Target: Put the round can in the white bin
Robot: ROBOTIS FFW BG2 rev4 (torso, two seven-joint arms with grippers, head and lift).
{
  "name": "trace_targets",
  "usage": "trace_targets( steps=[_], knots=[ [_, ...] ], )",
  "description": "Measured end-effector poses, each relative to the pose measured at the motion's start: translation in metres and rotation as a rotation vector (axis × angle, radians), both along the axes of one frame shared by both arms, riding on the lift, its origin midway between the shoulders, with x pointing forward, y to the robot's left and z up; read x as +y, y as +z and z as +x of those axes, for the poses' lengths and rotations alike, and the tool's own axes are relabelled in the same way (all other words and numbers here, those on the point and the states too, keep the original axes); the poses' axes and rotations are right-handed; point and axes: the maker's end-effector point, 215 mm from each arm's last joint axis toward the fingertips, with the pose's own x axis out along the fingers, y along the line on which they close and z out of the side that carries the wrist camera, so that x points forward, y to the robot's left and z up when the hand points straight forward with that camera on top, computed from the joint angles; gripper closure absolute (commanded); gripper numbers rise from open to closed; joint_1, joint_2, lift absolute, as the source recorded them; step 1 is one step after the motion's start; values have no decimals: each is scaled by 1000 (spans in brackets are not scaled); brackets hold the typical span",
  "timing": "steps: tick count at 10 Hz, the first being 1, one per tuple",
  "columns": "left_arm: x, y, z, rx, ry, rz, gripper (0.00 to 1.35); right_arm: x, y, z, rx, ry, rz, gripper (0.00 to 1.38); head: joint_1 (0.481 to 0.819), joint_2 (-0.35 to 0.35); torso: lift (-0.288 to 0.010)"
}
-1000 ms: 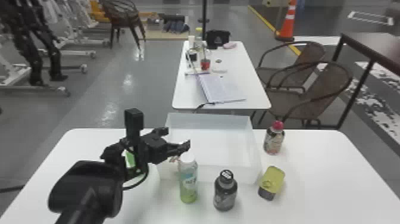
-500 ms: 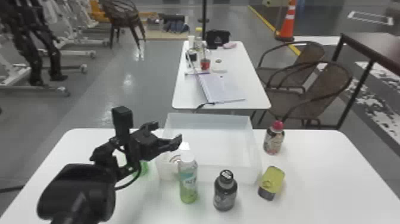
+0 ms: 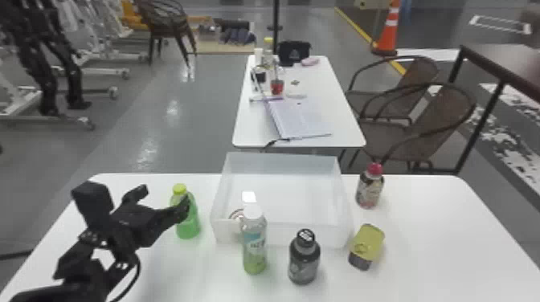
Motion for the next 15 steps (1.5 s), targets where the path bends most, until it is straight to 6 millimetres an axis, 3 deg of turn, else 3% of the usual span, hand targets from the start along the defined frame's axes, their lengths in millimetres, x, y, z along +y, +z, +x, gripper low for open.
trace_targets(
  steps=[4,10,15],
  knots=[
    [67,-28,-73,-26,214,8,122,0,0,-2,1,0,1,90,549,0,-100],
    [100,-77,-146,28,304,132,122,-1,2,-6,0,-1,-3,90,549,0,-100],
    [102,-85,-158,25,317,101,122,-3,3,-9,2,-6,-8,90,549,0,-100]
  ],
)
